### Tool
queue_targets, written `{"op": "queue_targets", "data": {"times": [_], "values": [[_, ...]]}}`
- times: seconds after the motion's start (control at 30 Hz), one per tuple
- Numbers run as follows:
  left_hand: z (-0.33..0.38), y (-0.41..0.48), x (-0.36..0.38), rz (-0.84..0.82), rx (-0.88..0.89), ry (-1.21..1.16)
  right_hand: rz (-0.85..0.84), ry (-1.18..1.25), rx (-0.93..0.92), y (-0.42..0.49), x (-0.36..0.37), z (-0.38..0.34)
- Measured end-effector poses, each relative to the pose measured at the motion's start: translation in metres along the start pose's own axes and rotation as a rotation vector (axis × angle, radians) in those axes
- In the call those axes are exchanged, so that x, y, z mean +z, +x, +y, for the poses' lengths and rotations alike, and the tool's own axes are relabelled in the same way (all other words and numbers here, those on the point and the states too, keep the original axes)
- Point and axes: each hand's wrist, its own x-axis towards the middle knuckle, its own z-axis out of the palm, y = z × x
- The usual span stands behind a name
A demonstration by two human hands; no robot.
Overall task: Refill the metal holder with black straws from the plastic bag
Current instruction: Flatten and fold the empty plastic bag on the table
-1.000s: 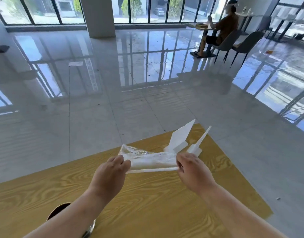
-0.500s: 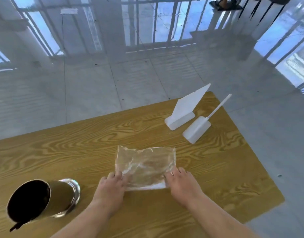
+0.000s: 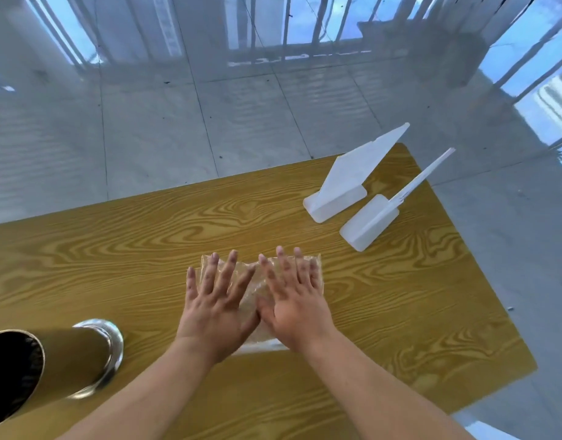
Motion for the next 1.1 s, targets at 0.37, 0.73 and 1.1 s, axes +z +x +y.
{"op": "queue_targets", "data": {"times": [0.37, 0.73, 1.1], "values": [[-0.006, 0.011, 0.045, -0.023, -0.057, 0.036, 0.060, -0.030, 0.020, 0.013, 0.041, 0.019], [-0.005, 0.014, 0.047, -0.038, -0.062, 0.080, 0.025, -0.083, 0.032, 0.016, 0.044, 0.019], [0.001, 0.015, 0.017, -0.256, -0.104, 0.107, -0.119, -0.077, 0.078, 0.016, 0.035, 0.016]]}}
